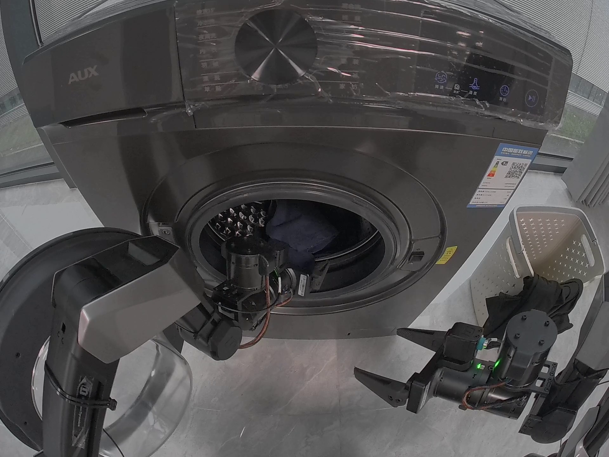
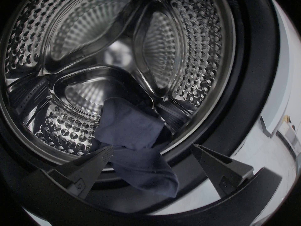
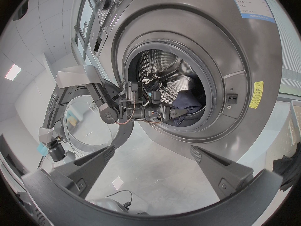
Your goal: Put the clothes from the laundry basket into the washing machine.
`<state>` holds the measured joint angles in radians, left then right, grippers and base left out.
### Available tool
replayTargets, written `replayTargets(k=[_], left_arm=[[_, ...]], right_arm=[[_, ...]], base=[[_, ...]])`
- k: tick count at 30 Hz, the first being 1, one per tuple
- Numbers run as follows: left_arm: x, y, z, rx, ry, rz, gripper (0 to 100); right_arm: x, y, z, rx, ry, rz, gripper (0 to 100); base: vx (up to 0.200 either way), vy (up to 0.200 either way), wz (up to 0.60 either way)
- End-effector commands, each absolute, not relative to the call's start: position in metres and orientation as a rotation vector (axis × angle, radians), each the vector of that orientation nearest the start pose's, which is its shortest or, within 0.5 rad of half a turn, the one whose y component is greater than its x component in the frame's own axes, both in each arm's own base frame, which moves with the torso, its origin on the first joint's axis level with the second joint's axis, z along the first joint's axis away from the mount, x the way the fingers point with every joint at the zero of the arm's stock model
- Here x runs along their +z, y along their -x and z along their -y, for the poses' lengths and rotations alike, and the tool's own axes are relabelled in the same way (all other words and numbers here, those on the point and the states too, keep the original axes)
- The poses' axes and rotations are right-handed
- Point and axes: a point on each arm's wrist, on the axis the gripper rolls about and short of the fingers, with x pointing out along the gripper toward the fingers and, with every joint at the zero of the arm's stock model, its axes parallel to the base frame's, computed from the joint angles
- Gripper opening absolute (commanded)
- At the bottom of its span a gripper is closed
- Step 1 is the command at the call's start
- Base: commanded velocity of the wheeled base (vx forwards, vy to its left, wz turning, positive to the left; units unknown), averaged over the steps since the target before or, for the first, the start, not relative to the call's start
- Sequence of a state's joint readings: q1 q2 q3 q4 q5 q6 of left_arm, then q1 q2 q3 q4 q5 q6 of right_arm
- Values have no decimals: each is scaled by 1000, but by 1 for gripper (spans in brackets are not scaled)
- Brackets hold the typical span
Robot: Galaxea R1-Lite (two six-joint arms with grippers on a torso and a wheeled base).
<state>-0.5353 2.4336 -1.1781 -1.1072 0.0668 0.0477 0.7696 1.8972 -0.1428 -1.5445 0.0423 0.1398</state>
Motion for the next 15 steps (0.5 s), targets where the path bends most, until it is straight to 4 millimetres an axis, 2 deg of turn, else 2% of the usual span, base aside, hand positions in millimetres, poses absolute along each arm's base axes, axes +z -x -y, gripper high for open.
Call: replayTargets(k=[1,7,15], left_arm=[[23,-387,229,-493,-142,-167,100],[4,-390,227,-495,-194,-188,100],[5,-397,229,-490,-195,-159,100]], right_arm=[[76,-171,-167,793,-52,-264,100],[76,-171,-167,793,-52,-264,100],[76,-171,-167,793,-52,-264,100]], base=[[0,0,0],[0,0,0],[0,0,0]])
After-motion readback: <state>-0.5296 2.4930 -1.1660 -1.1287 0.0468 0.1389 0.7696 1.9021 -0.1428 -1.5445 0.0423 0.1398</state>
